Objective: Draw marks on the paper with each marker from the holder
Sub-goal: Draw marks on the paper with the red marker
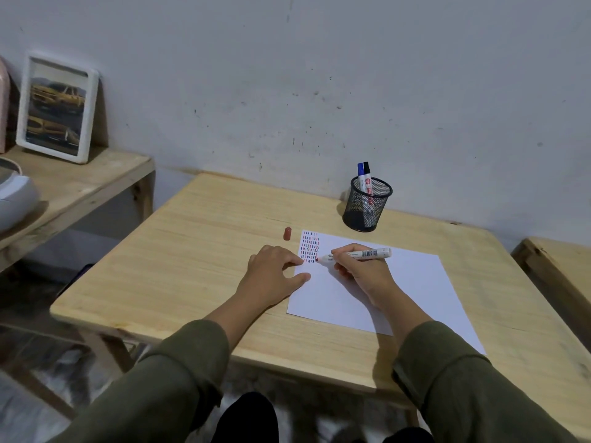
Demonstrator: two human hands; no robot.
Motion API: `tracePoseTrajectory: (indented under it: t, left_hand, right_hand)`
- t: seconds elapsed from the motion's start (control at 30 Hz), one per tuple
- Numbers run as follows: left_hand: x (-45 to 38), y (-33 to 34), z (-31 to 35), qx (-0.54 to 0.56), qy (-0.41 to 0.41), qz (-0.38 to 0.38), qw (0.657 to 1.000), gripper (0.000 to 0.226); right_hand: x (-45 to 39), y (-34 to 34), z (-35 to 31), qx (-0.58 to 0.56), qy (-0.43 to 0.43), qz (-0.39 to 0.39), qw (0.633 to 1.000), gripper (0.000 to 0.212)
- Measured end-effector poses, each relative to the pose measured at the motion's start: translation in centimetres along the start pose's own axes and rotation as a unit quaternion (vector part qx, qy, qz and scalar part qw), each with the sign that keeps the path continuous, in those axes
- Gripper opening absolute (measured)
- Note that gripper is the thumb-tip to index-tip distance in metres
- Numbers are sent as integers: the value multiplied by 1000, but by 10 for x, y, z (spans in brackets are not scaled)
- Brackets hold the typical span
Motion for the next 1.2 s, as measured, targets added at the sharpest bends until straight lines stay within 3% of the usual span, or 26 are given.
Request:
tracePoseTrajectory:
  t: [0.77,1.0,1.2]
  left_hand:
    - [2,0,2,-7,-8,-13,1000,37]
    - [-10,-35,-3,102,-52,101,988,36]
    - [-45,-25,-7,76,-79,59,992,42]
  right_hand:
    - [5,2,-3,-59,11,-5,998,6]
    - [4,-1,-5,-94,6,3,996,8]
    - [3,-1,-7,-153,15,-10,988,8]
Point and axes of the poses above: each hand's wrist, its own x-axis away from the middle knuckle, its own y-axis out of the palm, z = x × y, the point moved 10 cm from there along -x, towards the middle knuckle, and after that the axes turned 1 degree about y, right-handed, at the moved point
